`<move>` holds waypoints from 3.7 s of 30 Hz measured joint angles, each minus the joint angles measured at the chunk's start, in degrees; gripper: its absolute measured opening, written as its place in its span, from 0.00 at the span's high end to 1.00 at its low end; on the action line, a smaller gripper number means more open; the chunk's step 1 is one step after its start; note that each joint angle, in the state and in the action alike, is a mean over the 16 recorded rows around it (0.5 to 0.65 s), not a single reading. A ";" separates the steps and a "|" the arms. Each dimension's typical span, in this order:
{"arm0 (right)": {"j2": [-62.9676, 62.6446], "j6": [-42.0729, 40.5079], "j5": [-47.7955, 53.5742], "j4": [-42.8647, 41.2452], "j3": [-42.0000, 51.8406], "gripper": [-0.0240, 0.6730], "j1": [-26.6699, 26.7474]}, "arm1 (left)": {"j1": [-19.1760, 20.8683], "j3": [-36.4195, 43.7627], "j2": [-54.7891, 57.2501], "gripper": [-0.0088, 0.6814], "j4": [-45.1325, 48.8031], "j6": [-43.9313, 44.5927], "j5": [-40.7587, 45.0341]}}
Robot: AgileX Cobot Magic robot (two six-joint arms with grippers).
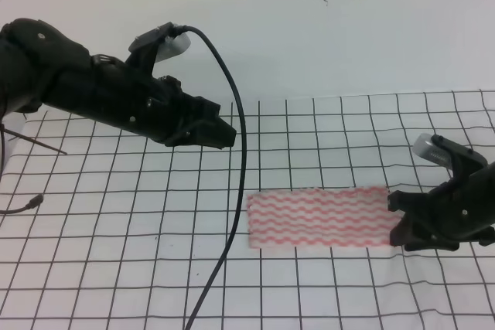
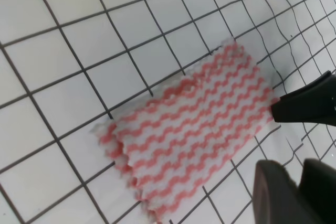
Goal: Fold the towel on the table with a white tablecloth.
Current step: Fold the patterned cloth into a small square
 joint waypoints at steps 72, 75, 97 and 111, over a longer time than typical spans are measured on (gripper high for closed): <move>-1.75 -3.19 -0.73 0.02 -0.13 0.88 0.00 | 0.00 0.00 0.00 0.84 0.51 0.37 1.69; -2.56 -4.25 -0.69 -0.05 -0.13 0.90 0.00 | 0.00 0.00 0.05 0.84 0.49 0.37 1.80; -4.12 -27.61 1.37 11.33 -0.30 0.93 1.95 | 0.06 0.00 -0.19 0.84 -0.80 0.16 2.51; -0.29 -32.30 4.57 15.51 -6.90 0.93 7.64 | 0.10 0.01 -2.09 0.84 0.90 0.19 3.43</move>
